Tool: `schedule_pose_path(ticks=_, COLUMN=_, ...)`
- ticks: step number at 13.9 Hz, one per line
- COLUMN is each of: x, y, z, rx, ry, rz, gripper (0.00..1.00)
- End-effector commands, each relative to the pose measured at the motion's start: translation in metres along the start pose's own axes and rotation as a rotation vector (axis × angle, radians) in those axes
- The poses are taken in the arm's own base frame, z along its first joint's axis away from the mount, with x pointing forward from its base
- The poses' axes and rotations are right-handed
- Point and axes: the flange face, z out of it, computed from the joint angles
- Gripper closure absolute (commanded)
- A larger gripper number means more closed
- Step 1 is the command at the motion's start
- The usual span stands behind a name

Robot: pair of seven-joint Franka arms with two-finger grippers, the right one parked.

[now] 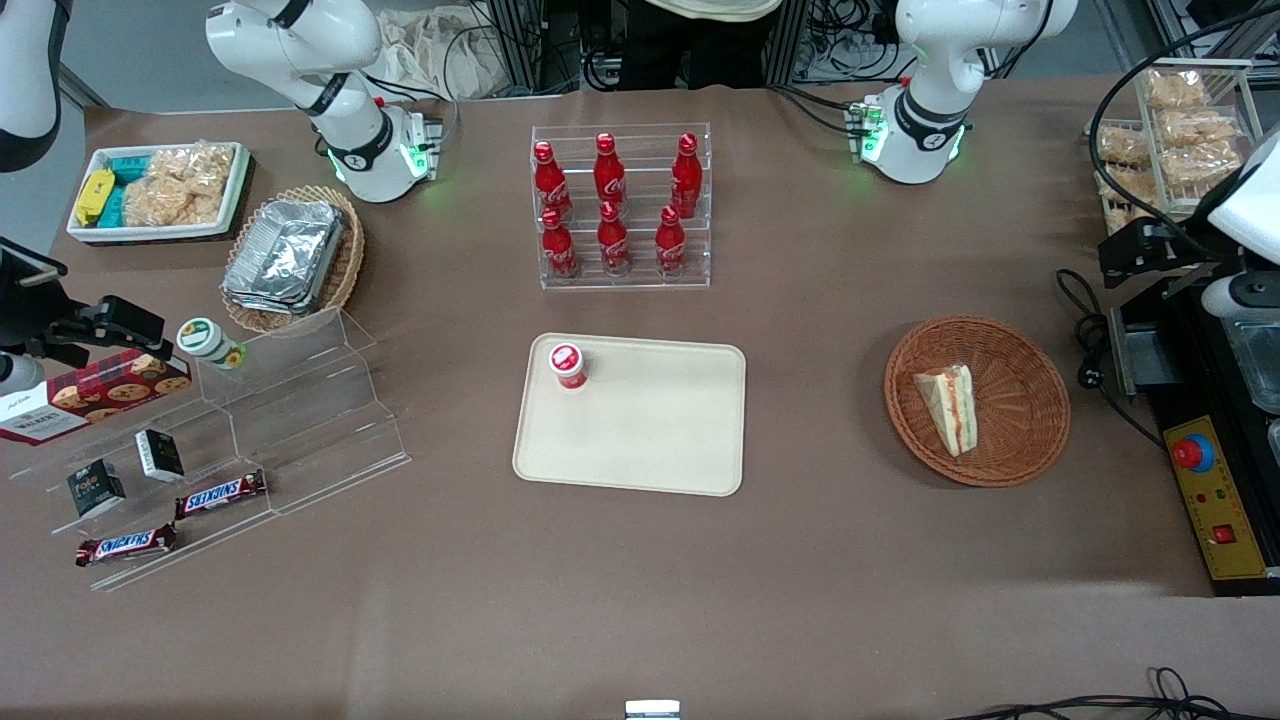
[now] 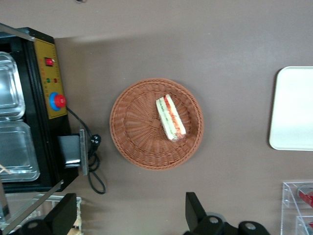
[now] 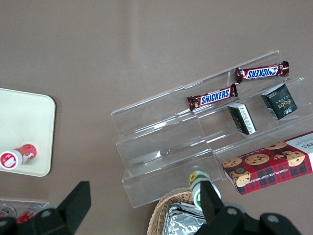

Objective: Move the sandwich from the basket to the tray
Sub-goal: 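Move the left gripper down over the wrapped sandwich in the wicker basket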

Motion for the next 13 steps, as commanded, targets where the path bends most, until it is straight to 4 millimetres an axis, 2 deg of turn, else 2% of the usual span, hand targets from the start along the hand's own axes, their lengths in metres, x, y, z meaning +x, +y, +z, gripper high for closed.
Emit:
schedule_pose_path(ticks=1, x=-0.003, y=0.002, z=-0.007, rx=0.026, ry=-0.007, rz=-0.014, gripper=0.0)
schedule_pose_path(ticks=6, x=-0.002, y=0.002, z=-0.007, rx=0.012, ry=-0.008, rz=-0.024, gripper=0.0)
schedule_pose_path(ticks=8, x=0.0, y=0.004, z=0.002, rx=0.014, ry=-0.029, rz=-0.025, gripper=0.0)
schedule_pose_path(ticks=11, x=0.007, y=0.009, z=0.037, rx=0.01, ry=-0.095, rz=-0.016, gripper=0.0)
schedule_pose_path(ticks=13, x=0.018, y=0.014, z=0.062, rx=-0.02, ry=-0.138, rz=-0.077, gripper=0.0)
